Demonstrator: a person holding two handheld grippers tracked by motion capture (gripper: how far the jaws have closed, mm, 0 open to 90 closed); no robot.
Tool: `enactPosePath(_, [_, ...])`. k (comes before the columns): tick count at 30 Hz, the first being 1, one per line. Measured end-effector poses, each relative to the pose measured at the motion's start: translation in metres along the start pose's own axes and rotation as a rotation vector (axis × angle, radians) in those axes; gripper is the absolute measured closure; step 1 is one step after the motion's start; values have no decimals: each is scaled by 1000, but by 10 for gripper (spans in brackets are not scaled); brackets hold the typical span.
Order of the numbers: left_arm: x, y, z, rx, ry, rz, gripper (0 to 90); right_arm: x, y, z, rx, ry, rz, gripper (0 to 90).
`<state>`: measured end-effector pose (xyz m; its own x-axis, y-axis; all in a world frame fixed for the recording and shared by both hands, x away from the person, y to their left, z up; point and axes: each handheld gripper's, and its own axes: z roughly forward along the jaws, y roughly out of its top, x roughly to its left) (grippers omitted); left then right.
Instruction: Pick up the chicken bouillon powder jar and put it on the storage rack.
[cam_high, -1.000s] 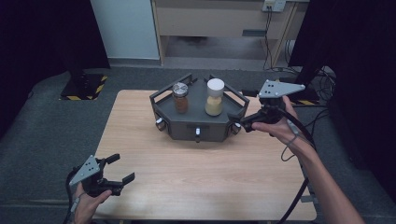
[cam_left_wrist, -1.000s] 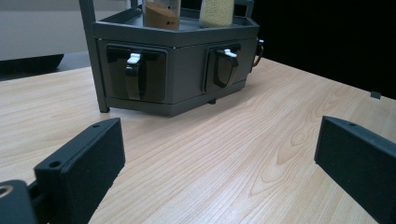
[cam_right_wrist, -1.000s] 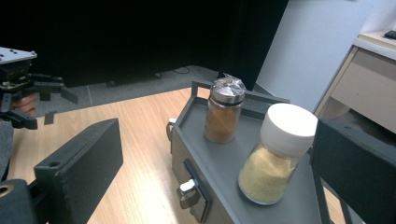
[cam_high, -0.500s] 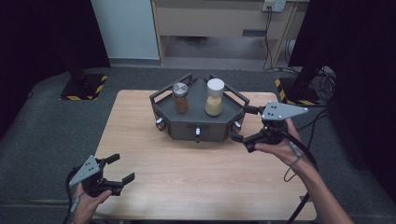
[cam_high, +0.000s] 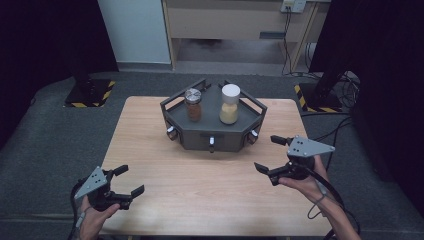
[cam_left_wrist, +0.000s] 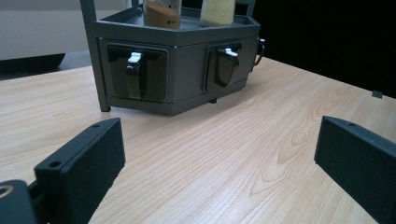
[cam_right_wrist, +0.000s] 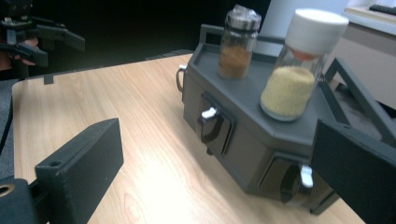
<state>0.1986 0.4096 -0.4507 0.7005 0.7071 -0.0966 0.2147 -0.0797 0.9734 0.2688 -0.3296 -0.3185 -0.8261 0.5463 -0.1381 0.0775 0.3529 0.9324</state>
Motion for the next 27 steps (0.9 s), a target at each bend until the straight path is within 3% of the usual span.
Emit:
enactPosePath(11, [0, 0, 0, 0, 0, 1, 7, 17, -40, -5, 28, -31, 62, 34])
enactPosePath(27, [-1, 0, 0, 6, 2, 2, 7, 41, -91, -11, 47, -114, 104, 32])
